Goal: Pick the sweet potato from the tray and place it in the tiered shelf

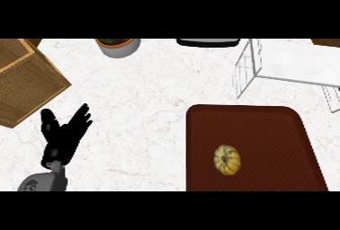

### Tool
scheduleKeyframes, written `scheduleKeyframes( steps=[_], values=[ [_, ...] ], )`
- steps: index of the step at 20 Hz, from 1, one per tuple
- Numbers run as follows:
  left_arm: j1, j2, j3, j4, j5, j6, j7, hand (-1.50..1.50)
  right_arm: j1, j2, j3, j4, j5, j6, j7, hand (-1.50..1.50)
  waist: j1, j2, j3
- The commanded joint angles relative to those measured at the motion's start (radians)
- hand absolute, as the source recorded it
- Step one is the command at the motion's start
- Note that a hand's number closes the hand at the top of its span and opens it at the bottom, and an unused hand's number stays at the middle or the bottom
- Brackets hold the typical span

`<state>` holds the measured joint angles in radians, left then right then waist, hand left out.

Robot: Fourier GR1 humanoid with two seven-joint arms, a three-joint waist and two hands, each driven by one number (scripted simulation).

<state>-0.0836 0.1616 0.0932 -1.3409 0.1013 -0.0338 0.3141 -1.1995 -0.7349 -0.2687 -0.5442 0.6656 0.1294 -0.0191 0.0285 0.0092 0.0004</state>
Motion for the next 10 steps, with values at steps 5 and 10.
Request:
scheduleKeyframes(
  steps=[5, 10],
  values=[
    [0.063, -0.009, -0.001, -0.034, -0.006, -0.006, -0.04, 0.0, -0.043, -0.023, -0.001, 0.093, 0.02, -0.017, -0.074, 1.5, -0.001, -0.003, 0.0],
    [0.013, 0.001, 0.012, 0.011, -0.002, -0.008, -0.02, 0.0, -0.076, 0.023, -0.079, 0.113, -0.042, -0.074, 0.025, 1.5, -0.004, 0.0, -0.001]
  ],
)
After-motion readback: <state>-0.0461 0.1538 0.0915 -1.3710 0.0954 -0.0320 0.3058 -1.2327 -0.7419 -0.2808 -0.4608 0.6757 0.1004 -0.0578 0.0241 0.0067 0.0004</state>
